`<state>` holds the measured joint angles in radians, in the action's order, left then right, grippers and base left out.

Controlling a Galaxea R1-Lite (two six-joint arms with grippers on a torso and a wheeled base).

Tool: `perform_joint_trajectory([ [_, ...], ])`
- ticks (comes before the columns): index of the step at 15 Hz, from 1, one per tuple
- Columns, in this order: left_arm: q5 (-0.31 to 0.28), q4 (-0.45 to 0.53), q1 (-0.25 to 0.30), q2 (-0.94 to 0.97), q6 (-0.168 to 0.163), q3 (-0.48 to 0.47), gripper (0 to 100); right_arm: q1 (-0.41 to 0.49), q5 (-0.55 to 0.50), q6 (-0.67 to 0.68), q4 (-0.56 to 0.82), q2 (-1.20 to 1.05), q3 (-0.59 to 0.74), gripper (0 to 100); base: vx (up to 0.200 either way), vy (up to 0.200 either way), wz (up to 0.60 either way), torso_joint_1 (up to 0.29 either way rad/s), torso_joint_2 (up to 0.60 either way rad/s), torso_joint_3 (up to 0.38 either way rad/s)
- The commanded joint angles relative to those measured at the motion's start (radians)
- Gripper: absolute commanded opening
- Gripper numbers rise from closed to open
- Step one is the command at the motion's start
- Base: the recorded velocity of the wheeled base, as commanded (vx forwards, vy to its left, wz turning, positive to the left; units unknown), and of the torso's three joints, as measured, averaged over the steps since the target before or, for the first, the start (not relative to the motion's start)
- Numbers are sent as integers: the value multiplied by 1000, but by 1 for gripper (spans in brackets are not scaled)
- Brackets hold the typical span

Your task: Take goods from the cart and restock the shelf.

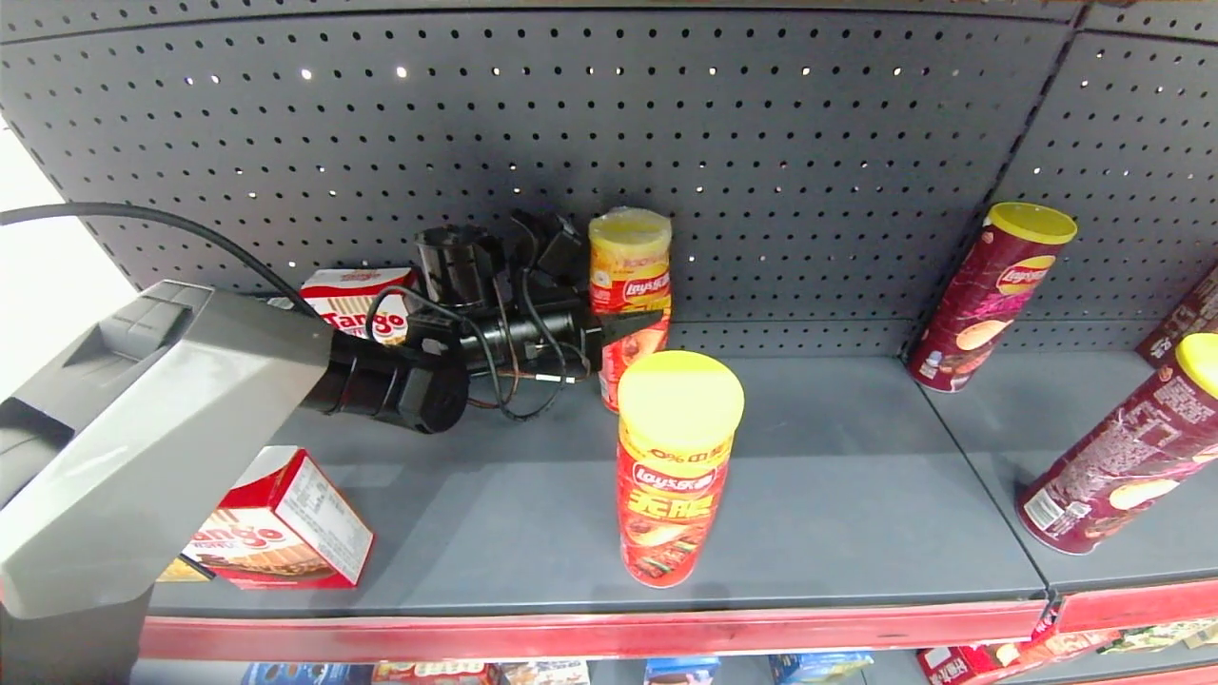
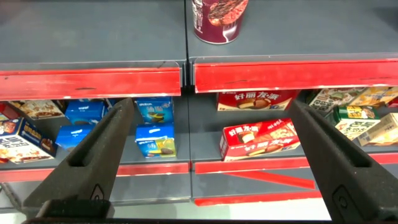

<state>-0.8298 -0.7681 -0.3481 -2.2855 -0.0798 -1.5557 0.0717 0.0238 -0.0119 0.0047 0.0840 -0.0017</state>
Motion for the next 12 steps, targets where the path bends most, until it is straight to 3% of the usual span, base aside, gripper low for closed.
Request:
perform_joint_trajectory([
  [1, 0, 0, 0, -2, 0, 3, 100, 0, 1, 0, 0, 2, 0, 100, 0, 0, 0, 0, 0, 0],
  [6, 3, 44, -2, 24, 0, 8, 100, 0, 1, 0, 0, 2, 0, 100, 0, 0, 0, 0, 0, 0],
  [8, 6, 176, 0, 100, 0, 6, 100, 0, 1, 0, 0, 2, 0, 100, 0, 0, 0, 0, 0, 0],
  [10, 9, 259, 1, 144, -28, 5, 100, 0, 1, 0, 0, 2, 0, 100, 0, 0, 0, 0, 0, 0],
  [12, 58, 342, 1, 170, -64, -1, 100, 0, 1, 0, 0, 2, 0, 100, 0, 0, 0, 0, 0, 0],
])
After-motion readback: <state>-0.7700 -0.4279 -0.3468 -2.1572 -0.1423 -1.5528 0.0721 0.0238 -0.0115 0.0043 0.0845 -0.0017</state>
